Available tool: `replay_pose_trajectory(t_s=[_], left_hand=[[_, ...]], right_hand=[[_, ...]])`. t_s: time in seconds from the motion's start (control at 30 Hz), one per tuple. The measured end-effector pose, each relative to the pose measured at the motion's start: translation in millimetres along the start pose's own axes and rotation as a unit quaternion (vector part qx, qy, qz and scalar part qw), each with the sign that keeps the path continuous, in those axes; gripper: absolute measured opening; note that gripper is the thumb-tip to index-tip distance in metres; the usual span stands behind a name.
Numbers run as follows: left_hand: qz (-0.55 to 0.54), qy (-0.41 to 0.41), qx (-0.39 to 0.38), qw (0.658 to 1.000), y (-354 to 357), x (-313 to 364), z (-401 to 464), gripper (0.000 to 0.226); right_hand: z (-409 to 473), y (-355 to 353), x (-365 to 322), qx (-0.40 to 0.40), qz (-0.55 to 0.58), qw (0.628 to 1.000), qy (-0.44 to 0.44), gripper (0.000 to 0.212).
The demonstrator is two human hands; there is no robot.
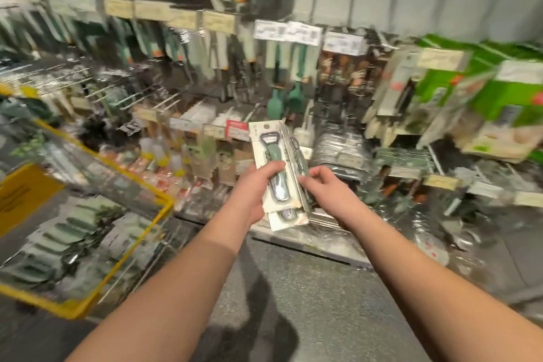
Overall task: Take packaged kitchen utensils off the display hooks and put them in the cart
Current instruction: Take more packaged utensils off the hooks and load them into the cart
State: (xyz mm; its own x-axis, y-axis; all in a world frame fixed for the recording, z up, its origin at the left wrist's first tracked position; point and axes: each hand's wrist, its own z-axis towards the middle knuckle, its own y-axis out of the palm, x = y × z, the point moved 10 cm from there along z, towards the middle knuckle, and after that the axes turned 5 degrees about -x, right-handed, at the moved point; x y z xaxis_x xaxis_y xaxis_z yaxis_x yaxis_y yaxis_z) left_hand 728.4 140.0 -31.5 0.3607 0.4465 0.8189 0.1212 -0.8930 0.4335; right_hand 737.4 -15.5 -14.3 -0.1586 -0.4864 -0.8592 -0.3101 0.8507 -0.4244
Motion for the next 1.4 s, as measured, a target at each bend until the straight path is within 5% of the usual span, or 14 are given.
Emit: replay_pose_trajectory(t_s=[0.43,0.7,1.0,1.4], left_hand=[[0.074,-0.002,-0.116,0.991,312,-106,-14,0.031],[0.122,0.043,-0.182,0.975,457,-106,-21,0.024],[0.155,0.130,-0.240,0.950,546,-51,-9,0.024],[0.093,0.157,-0.252,0.950,577,49,64,0.025]], right_hand=[[-132,-280,124,0.125,-0.020,0.992,0.009,0.028],[-182,-412,136,0.220,-0.020,0.975,-0.021,0.033],[-192,-496,98,0.301,-0.039,0.950,-0.076,0.037],[-125,-581,17,0.403,-0.089,0.903,-0.121,0.044]])
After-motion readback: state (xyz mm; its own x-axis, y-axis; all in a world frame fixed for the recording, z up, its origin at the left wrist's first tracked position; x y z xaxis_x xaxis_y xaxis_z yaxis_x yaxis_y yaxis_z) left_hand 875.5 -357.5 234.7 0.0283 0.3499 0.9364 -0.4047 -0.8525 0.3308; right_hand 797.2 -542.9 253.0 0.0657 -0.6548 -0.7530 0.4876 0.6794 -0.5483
